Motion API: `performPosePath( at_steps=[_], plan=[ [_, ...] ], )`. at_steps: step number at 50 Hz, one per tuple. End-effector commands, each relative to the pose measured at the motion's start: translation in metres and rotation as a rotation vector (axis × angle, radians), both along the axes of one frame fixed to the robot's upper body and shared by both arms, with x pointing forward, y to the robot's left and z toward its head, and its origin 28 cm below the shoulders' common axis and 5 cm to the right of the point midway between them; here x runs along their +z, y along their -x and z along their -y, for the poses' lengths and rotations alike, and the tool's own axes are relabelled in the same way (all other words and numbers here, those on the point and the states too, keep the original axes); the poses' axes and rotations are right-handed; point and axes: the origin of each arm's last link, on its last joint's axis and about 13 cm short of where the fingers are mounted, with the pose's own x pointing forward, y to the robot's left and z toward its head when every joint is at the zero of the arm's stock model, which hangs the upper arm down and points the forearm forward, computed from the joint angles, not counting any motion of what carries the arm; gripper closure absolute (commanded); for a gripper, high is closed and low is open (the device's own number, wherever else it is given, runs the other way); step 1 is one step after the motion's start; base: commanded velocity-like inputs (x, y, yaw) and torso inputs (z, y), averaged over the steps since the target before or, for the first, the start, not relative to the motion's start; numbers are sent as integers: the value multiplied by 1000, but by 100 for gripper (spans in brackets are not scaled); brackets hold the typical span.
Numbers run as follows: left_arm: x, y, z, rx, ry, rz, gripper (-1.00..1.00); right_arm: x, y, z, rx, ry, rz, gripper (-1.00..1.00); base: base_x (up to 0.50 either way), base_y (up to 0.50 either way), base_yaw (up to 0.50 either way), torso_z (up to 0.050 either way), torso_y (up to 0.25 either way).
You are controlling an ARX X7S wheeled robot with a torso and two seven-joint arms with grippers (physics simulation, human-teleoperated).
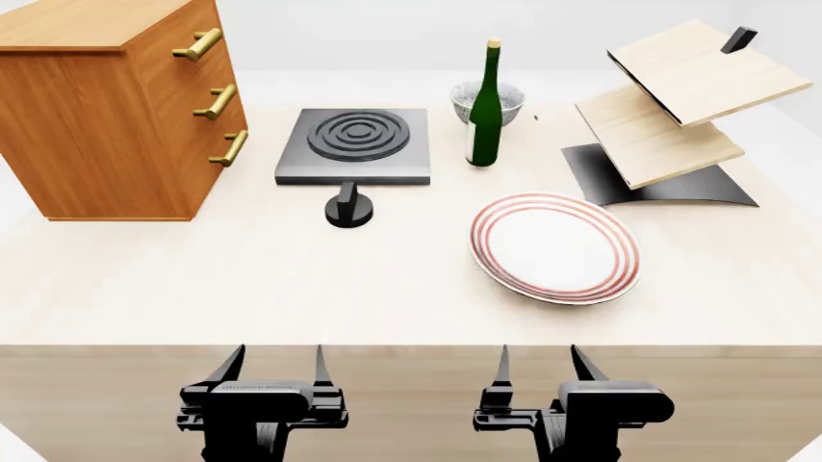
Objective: Turn on the stove.
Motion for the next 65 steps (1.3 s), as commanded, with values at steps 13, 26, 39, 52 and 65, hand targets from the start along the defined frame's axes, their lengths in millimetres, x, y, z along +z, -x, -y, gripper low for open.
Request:
performPosePath(
  at_steps=[13,26,39,52,65],
  plan=[
    [-3,0,2,-15,-30,-23,-100,-4,-2,0,-53,43,-55,-100,0,0,0,0,0],
    [63,-9,-10,-59,-33,-171,-100,53,-5,8,-32,85,-69,-100,0,0,0,0,0],
    [146,2,-14,-121,18,-162,-100,131,1,18,-7,83,-32,-100,0,0,0,0,0],
    [160,3,-17,-104,-13,-145,-100,150,8,23,-18,66,19,-100,0,0,0,0,0],
    [155,5,-17,-128,-15,-153,-100,148,8,25,-10,-21,47,-100,186,0,0,0,0]
  ],
)
